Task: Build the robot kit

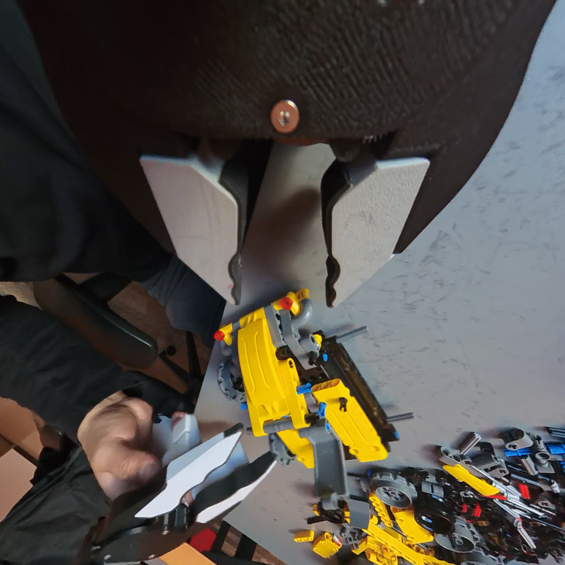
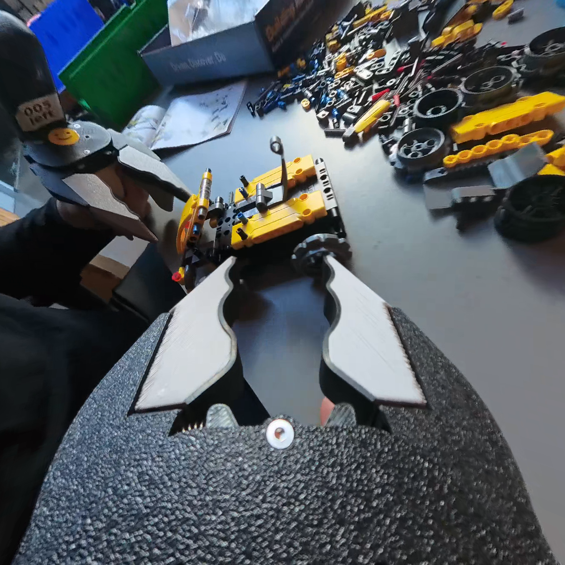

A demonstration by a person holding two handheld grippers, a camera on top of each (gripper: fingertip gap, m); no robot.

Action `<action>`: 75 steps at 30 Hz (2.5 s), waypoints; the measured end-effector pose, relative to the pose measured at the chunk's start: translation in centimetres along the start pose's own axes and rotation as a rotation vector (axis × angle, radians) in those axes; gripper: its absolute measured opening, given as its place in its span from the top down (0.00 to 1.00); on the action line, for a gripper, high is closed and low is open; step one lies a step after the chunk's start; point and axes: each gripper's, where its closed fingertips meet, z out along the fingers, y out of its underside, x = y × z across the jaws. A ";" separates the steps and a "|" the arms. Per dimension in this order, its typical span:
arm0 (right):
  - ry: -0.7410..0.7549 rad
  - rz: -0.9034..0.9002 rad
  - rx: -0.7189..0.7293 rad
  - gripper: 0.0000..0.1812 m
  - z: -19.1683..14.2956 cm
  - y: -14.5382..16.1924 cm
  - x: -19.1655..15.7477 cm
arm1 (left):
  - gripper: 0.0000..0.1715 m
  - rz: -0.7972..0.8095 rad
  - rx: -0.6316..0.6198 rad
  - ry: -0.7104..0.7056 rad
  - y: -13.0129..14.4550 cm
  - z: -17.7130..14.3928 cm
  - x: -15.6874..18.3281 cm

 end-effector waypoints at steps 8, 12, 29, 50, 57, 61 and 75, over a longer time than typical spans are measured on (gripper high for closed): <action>-0.039 -0.056 -0.105 0.67 3.5 -1.6 -0.7 | 0.69 0.134 -0.047 -0.008 0.9 0.8 1.5; -0.017 -0.149 -0.197 0.64 6.2 -3.2 -0.2 | 0.69 0.171 -0.059 -0.009 1.1 0.9 1.8; -0.110 -0.315 -0.277 0.66 10.4 -6.8 -2.4 | 0.69 0.182 0.051 0.073 -0.2 0.5 3.3; -0.089 0.021 0.099 0.57 1.3 -3.1 -1.9 | 0.59 -0.199 0.224 -0.186 -3.6 -5.2 -8.5; -0.052 0.018 0.122 0.58 0.9 -2.9 -2.0 | 0.39 -0.254 0.127 -0.116 -2.6 -2.1 -6.2; 0.012 0.010 0.154 0.61 1.2 -4.0 -1.3 | 0.45 -0.257 0.102 -0.025 -1.8 -1.4 -3.1; 0.232 -0.229 -0.040 0.63 7.5 -7.4 1.2 | 0.48 -0.163 0.082 0.076 -0.5 -0.8 0.7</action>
